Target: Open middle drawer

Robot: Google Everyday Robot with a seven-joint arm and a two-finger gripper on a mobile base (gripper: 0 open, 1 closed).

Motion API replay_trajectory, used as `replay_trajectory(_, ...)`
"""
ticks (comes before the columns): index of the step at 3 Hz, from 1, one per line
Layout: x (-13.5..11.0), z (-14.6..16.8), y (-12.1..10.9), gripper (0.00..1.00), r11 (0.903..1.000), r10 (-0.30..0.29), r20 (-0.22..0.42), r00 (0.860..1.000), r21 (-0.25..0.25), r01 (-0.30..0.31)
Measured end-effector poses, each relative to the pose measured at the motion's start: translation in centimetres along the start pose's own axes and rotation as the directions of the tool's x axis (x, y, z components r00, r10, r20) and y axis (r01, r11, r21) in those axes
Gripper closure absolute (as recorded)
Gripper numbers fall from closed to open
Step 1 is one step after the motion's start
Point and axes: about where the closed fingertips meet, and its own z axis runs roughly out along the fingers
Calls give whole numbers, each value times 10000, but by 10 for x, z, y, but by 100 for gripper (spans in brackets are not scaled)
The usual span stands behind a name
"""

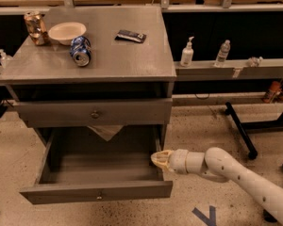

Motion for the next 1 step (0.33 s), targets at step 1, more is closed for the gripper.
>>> replay_trajectory(1,0,-65,-11,36,9909,69,1304,9914,1322,-243)
